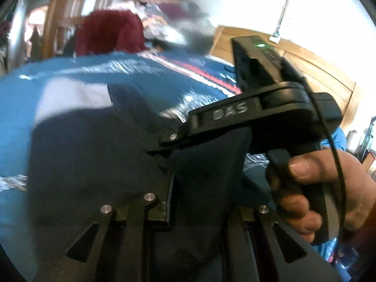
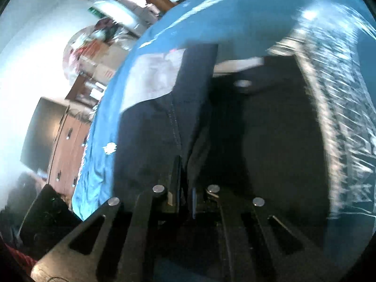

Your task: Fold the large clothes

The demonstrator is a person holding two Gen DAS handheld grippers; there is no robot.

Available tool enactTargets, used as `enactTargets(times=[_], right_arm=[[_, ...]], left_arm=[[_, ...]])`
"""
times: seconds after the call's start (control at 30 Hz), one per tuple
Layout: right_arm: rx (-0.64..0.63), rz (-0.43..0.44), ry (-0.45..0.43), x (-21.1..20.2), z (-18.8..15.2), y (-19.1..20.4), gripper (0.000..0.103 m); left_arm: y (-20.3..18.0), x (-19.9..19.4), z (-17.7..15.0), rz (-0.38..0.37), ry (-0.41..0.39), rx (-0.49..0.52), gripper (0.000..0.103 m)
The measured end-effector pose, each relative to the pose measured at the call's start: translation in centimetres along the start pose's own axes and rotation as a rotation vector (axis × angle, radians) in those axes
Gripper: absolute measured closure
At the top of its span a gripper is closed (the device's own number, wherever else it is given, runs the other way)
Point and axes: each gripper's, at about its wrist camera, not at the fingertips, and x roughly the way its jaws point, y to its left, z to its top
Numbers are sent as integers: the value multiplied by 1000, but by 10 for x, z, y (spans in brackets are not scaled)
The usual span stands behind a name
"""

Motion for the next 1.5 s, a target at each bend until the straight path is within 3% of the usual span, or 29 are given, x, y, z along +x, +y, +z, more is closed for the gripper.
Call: enactTargets(times=[0.1, 0.23, 0.3, 0.37, 0.47, 0.57, 0.6, 0.63, 0.7, 0.83, 0.93, 1.0, 1.07, 1.1, 1.17, 1.2, 1.23, 1.33, 1.43, 1.5], right_arm=[[-22, 14, -31, -17, 2, 0, 98], [-141, 58, -143, -62, 2, 29, 98], [-147, 66, -170, -70, 2, 19, 98], [-71, 12, -121, -50, 5, -14, 99], [123, -70, -5, -10, 4, -87, 103], [182, 16, 2, -12, 2, -98, 100], [180, 55, 7, -17, 3, -95, 91], [189, 85, 12, -21, 3, -94, 68], [201, 108, 20, -25, 2, -88, 50], [176, 113, 61, -33, -8, -71, 43], [132, 75, 95, -33, -21, -57, 40], [119, 28, 107, -29, -27, -53, 40], [130, 23, 93, -26, -28, -51, 40], [145, 42, 92, -28, -32, -54, 41], [157, 65, 86, -21, -34, -51, 55], [163, 81, 91, -16, -34, -50, 89], [160, 78, 90, -14, -33, -48, 98], [139, 71, 11, -44, -41, -50, 100], [172, 32, 0, -54, -50, -76, 100], [215, 8, 19, -44, -56, -95, 101]], left_arm=[[-11, 9, 0, -5, 7, 13, 88], [-32, -14, 10, -5, -106, 79, 88], [-41, -18, 15, -29, -146, 96, 87], [-35, 7, 14, -60, -64, 53, 83], [-21, 82, -5, -11, 237, 4, 83], [-18, 82, -1, -42, 236, -4, 82], [-19, 77, 1, -41, 233, 5, 80], [-22, 69, 1, -30, 237, 28, 78], [-33, 41, -5, -29, 218, 80, 78], [-31, -62, -25, 13, 46, 157, 63], [-13, -110, -29, 89, -29, 148, 56], [9, -127, -39, 153, -32, 123, 56], [30, -123, -43, 191, 14, 101, 56], [40, -118, -45, 211, 34, 96, 56], [54, -101, -46, 198, 77, 70, 56], [60, -98, -47, 188, 84, 58, 55], [63, -90, -49, 168, 95, 40, 52], [67, -65, -42, 196, 102, 31, 48], [48, -58, -39, 270, 88, 172, 54], [47, -28, -61, 321, 246, 291, 58]])
